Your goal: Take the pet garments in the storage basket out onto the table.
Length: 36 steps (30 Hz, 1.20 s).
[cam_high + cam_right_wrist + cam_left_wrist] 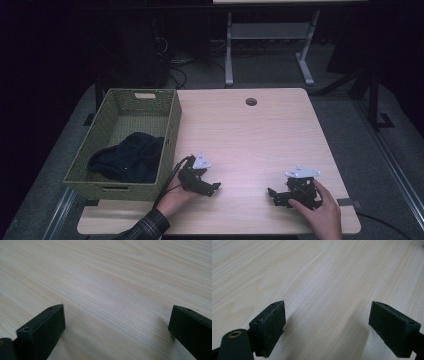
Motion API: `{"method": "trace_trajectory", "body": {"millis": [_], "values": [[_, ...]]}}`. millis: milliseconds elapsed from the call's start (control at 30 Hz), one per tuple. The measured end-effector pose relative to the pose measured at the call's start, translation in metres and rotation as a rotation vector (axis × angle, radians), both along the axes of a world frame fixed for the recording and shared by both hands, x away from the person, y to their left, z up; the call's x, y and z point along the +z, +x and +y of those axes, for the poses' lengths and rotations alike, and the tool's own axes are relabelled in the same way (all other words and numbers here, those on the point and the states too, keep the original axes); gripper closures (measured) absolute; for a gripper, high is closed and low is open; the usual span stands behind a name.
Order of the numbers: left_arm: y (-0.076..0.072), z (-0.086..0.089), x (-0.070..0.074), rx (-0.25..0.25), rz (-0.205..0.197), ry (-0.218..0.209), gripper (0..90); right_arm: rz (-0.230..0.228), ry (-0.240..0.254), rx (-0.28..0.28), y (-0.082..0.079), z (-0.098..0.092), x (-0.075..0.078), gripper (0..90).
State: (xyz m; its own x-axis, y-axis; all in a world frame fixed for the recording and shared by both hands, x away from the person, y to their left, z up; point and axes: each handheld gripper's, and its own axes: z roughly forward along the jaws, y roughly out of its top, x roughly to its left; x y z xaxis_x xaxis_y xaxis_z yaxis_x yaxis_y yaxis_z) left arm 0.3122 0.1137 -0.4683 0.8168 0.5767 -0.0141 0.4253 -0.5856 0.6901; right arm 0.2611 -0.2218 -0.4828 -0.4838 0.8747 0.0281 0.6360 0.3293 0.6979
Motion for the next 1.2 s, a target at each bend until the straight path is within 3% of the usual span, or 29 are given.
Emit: {"method": "trace_trajectory", "body": {"millis": [1200], "values": [[0.000,0.001,0.025,-0.001,-0.025,-0.002,13.8,0.000,0.001,0.002,0.000,0.000,0.000,0.4]]}}
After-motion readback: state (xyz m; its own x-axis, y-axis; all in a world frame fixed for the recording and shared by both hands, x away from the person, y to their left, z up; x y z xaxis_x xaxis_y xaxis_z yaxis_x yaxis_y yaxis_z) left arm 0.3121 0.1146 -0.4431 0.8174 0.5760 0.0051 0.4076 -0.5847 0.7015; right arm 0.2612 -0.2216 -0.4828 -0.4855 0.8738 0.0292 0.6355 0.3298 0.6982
